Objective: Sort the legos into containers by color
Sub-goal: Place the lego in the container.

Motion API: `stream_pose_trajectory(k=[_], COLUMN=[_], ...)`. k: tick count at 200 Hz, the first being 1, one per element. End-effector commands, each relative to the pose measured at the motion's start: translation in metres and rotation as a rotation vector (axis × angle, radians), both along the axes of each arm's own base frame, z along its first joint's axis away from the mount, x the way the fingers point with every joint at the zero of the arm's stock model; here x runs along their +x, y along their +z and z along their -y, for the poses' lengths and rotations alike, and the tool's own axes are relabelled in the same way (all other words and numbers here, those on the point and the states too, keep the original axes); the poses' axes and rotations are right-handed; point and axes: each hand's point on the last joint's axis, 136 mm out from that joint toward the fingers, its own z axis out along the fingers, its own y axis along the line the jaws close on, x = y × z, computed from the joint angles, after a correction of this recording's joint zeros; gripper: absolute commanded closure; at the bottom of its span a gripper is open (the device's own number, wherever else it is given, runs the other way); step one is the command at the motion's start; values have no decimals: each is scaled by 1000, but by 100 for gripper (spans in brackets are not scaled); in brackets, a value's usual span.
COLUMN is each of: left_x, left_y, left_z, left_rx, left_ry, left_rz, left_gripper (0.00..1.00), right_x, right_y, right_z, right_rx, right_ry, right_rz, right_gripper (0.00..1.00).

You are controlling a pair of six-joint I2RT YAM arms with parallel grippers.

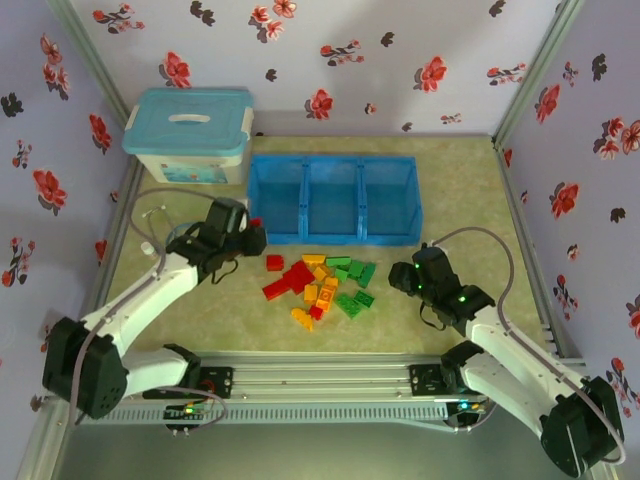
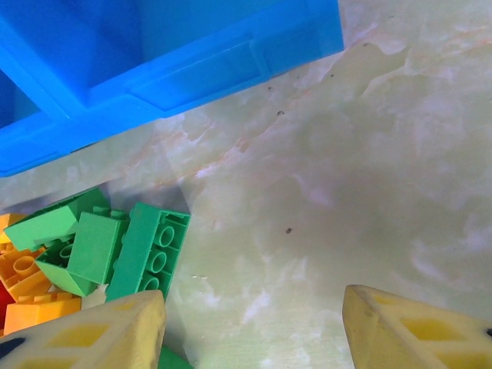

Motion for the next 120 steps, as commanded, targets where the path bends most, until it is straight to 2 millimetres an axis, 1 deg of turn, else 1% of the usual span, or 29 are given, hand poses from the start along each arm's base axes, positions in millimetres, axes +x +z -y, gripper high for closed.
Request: stream_pose_trajectory(k=[1, 8, 28, 57, 109, 115, 120], left_x=[19, 27, 49, 72, 90, 91, 92], left_y=[4, 4, -6, -17, -28, -29, -30], left_z=[12, 16, 22, 30, 31, 31, 31], left_rx=[15, 10, 17, 44, 61, 63, 67], left_ry=[-40, -44, -37, -39, -29, -28, -28], left_rz=[-4, -7, -44, -84, -110, -115, -120], left_gripper=[74, 74, 74, 75, 73, 71, 65], right_x=[-2, -3, -7, -10, -12, -12, -12], right_y=[1, 1, 1, 2, -2, -2, -2], right_z=[-7, -8, -11, -13, -13, -12, -13], right_rx=[20, 17, 12, 10, 9, 9, 11], right_ry=[15, 21, 39, 49, 49, 48, 48], right_rz=[-7, -15, -25, -26, -26, -26, -26], right_gripper=[38, 37, 38, 38, 38, 38, 38])
